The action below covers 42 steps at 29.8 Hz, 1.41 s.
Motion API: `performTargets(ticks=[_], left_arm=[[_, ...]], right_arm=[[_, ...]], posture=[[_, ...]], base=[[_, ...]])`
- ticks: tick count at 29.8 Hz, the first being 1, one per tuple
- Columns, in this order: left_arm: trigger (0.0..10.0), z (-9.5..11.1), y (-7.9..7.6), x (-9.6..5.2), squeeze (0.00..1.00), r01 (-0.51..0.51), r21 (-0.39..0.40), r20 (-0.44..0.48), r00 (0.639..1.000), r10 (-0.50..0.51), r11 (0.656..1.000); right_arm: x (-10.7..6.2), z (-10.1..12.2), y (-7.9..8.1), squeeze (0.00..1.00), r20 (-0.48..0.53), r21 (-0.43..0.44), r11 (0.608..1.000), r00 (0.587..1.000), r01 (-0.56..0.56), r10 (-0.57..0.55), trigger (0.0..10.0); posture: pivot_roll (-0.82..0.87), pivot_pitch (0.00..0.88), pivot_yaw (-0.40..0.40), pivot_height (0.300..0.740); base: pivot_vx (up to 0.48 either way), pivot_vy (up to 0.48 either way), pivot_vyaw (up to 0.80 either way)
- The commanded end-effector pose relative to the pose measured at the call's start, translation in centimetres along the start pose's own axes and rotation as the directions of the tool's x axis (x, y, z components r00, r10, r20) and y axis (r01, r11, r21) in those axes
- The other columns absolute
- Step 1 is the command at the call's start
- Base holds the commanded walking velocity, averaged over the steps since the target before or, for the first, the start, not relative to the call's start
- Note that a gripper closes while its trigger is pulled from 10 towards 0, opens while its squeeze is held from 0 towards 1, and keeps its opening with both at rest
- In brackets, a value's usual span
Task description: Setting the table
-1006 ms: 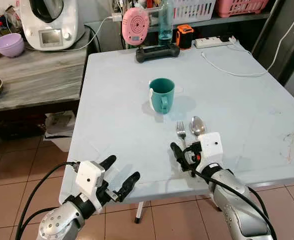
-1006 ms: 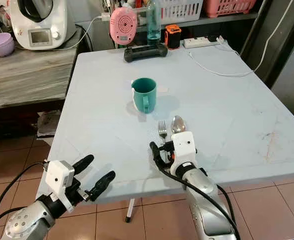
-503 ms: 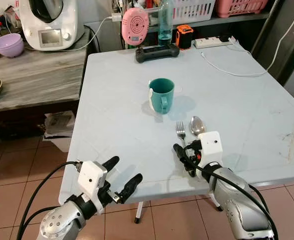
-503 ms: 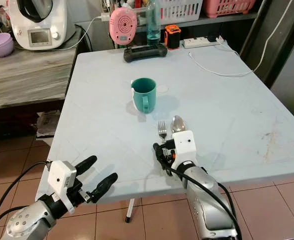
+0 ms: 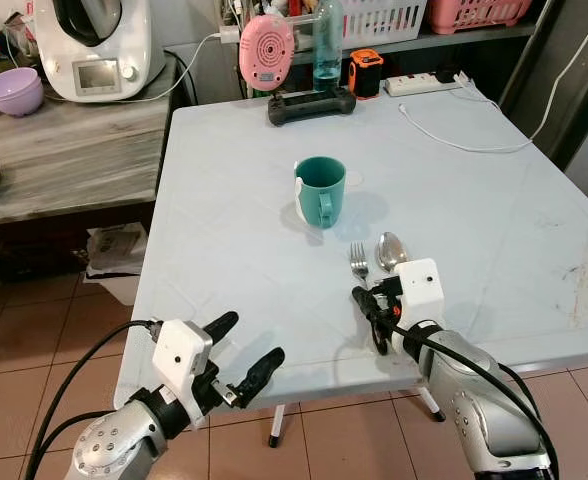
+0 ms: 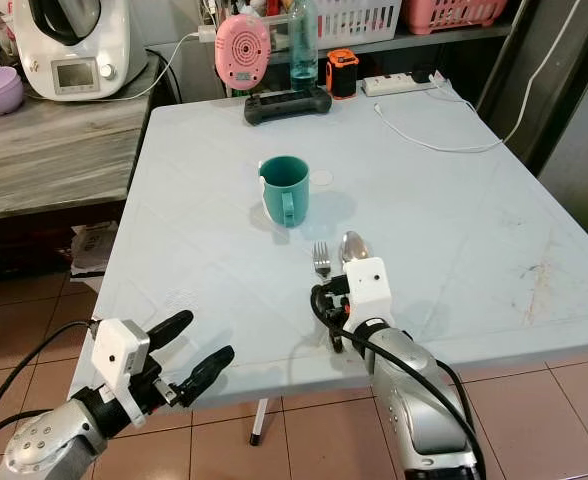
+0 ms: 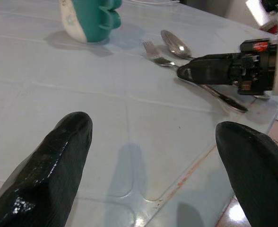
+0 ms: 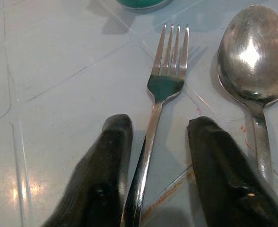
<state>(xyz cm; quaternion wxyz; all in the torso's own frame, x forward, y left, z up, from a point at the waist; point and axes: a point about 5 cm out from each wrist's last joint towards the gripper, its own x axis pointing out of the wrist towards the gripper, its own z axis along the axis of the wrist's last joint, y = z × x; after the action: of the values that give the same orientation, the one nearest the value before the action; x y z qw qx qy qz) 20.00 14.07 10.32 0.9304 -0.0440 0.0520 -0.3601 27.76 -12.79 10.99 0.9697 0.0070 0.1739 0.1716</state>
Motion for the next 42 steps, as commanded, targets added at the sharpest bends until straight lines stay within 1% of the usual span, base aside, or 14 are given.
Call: performTargets(ticks=[1, 4, 14, 21, 24, 26, 31, 33, 35, 37, 41, 42], left_arm=[[10.0, -0.2, 0.2, -0.4, 0.00, 0.011, -0.003, -0.019, 1.000, -0.011, 1.000], [10.0, -0.6, 0.0, -0.5, 0.00, 0.039, -0.020, -0.031, 0.999, -0.040, 0.999], [10.0, -0.9, 0.0, -0.4, 0.00, 0.036, 0.000, -0.033, 0.999, -0.036, 0.999], [10.0, -0.9, 0.1, -0.2, 0.00, 0.031, 0.015, -0.030, 0.999, -0.031, 0.999], [10.0, -0.6, 0.3, 0.0, 0.00, 0.016, 0.029, -0.016, 1.000, -0.015, 0.999], [10.0, -0.2, 0.5, 0.5, 0.00, 0.004, 0.028, 0.000, 1.000, -0.004, 1.000], [10.0, 0.1, 0.3, 0.9, 0.00, 0.005, 0.031, 0.009, 1.000, -0.005, 1.000], [10.0, 0.2, 0.4, 1.0, 0.00, -0.003, 0.035, 0.017, 1.000, 0.002, 0.999], [10.0, 0.4, 0.6, 1.1, 0.00, -0.022, 0.044, 0.028, 0.999, 0.020, 0.999], [10.0, 0.8, 1.4, 1.3, 0.00, -0.085, 0.047, 0.054, 0.995, 0.082, 0.995], [10.0, 1.2, 2.2, 1.2, 0.00, -0.150, 0.059, 0.081, 0.986, 0.145, 0.987], [10.0, 1.5, 3.1, 1.1, 0.00, -0.219, 0.067, 0.105, 0.972, 0.211, 0.974]], right_arm=[[0.2, -0.9, 1.4, 0.00, -0.058, 0.022, 0.997, 0.995, -0.080, 0.081, 0.0], [0.1, -1.2, 1.4, 0.00, -0.079, 0.024, 0.996, 0.993, -0.082, 0.084, 0.0], [0.1, -1.7, 0.9, 0.00, -0.118, 0.030, 0.998, 0.992, -0.049, 0.052, 0.0], [0.4, -2.0, 0.5, 0.00, -0.143, 0.012, 1.000, 0.989, -0.024, 0.026, 0.0], [0.4, -2.0, 0.3, 0.00, -0.145, 0.003, 1.000, 0.989, -0.015, 0.015, 0.0], [0.5, -2.1, 0.3, 0.00, -0.145, 0.000, 1.000, 0.989, -0.008, 0.008, 0.0], [0.7, -1.7, 0.3, 0.00, -0.126, -0.022, 1.000, 0.992, -0.013, 0.010, 0.0], [0.8, -1.3, 0.4, 0.00, -0.095, -0.037, 0.999, 0.995, -0.022, 0.018, 0.0], [0.9, -0.4, 0.8, 0.00, -0.044, -0.048, 0.997, 0.997, -0.058, 0.056, 0.0], [1.0, 1.4, 1.5, 0.00, 0.053, -0.057, 0.993, 0.993, -0.107, 0.110, 0.0], [1.0, 2.5, 1.8, 0.00, 0.121, -0.083, 0.987, 0.982, -0.135, 0.145, 0.0], [0.9, 3.3, 1.8, 0.00, 0.163, -0.093, 0.987, 0.975, -0.134, 0.148, 0.0]], posture=[[-0.11, 0.100, 0.081, 0.740], [-0.11, 0.102, 0.082, 0.740], [-0.11, 0.104, 0.079, 0.740], [-0.11, 0.100, 0.076, 0.740], [-0.11, 0.099, 0.077, 0.740], [-0.11, 0.099, 0.077, 0.740], [-0.12, 0.097, 0.075, 0.740], [-0.12, 0.097, 0.075, 0.740], [-0.11, 0.091, 0.074, 0.740], [-0.11, 0.088, 0.074, 0.740], [-0.11, 0.086, 0.073, 0.740], [-0.11, 0.086, 0.073, 0.740]], base=[[0.000, 0.000, 0.00], [0.000, 0.000, 0.00], [0.000, 0.000, 0.00], [0.000, 0.000, 0.00], [0.000, 0.000, 0.00], [0.000, 0.000, 0.00], [0.000, 0.000, 0.00], [0.000, 0.000, 0.00], [0.000, 0.000, 0.00], [0.000, 0.000, 0.00], [0.000, 0.000, 0.00], [0.000, 0.000, 0.00]])
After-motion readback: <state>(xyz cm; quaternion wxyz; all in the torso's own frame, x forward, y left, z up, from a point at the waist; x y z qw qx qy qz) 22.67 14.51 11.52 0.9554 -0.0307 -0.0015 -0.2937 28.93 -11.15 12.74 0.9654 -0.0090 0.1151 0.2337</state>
